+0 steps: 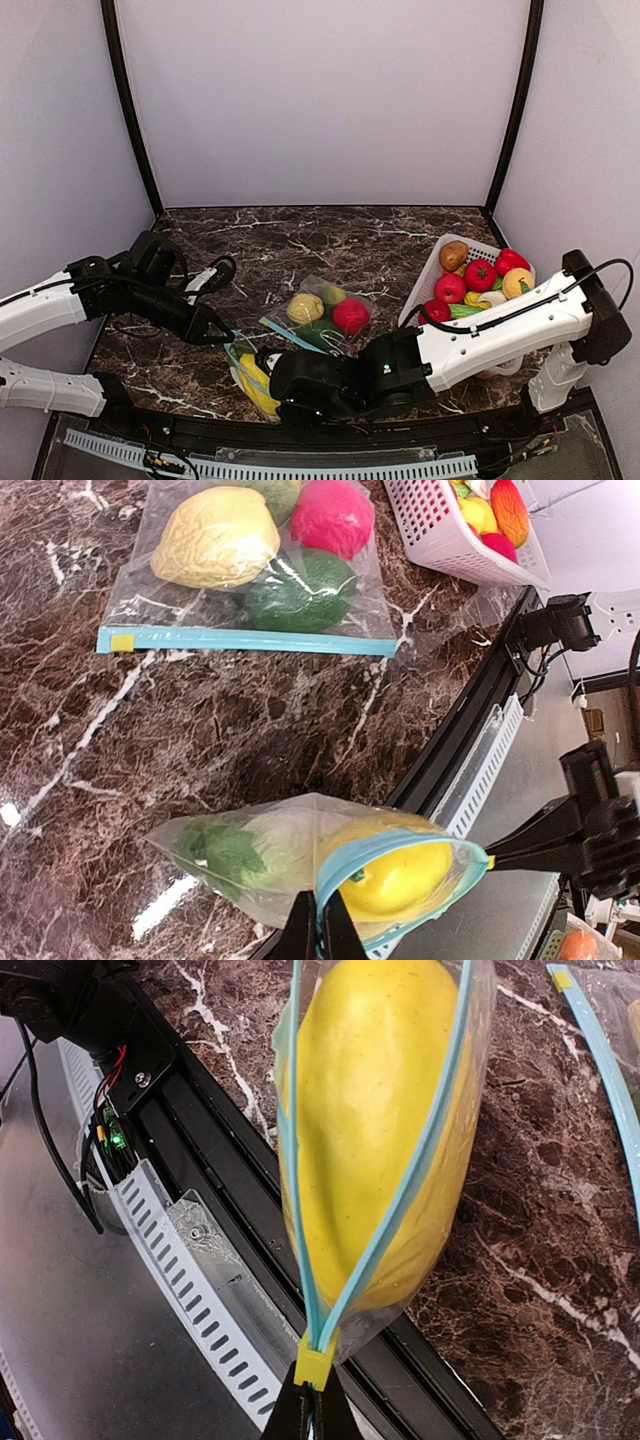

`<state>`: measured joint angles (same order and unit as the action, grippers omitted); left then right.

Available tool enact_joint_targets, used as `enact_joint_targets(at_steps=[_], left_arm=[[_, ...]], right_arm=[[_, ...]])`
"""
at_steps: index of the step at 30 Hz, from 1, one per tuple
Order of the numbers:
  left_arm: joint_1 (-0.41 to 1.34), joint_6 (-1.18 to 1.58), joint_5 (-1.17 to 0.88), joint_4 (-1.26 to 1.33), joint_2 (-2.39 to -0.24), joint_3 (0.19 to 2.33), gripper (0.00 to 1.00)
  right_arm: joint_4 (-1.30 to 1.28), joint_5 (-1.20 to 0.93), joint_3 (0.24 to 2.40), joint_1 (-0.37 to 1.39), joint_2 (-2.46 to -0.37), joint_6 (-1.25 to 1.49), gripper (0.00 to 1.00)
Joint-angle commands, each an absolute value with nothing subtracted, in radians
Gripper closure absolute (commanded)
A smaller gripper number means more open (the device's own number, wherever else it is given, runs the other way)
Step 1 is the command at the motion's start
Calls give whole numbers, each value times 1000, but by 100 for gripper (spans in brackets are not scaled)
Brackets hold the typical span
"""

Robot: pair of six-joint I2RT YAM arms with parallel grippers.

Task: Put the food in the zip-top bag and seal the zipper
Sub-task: Pass from the left arm to the right

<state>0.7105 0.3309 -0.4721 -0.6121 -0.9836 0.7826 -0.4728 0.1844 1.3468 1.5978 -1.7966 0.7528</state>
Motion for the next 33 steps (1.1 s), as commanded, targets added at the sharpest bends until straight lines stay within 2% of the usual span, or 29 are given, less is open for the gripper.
enact_joint_targets(at_steps=[1,2,4,6,7,8,10,13,20,25,28,29,33], left_arm=[[706,348,-373,-682,-910,735,99],[706,335,-371,-687,-901,730,99],[706,321,-380,-696,-869,724,91],[706,312,-411,-680,-835,724,69],[705,310,-428,-664,-812,726,51],[705,303,-437,-657,-794,738,37],[706,283,-464,-636,-772,761,26],[706,232,-538,-585,-750,785,22],[716,130,-741,-387,-709,763,24],[734,26,-687,-332,-680,769,20],[734,7,-574,-342,-684,791,18],[734,-21,-543,-351,-693,811,14],[734,-120,-479,-472,-778,905,10]], right_arm=[[-461,183,1305,1568,-1706,667,100],[-444,157,1294,1554,-1692,629,100],[-407,61,1277,1522,-1668,526,100],[-384,-25,1273,1494,-1649,435,100],[-376,-67,1273,1482,-1643,394,100],[-372,-107,1273,1471,-1636,356,100],[-372,-175,1281,1450,-1626,297,100],[-378,-256,1291,1419,-1611,223,100],[-387,-419,1295,1345,-1585,139,100],[-421,-475,1323,1320,-1580,106,100],[-451,-491,1341,1312,-1579,90,100],[-459,-497,1345,1309,-1579,86,100],[-489,-520,1365,1305,-1583,67,100]])
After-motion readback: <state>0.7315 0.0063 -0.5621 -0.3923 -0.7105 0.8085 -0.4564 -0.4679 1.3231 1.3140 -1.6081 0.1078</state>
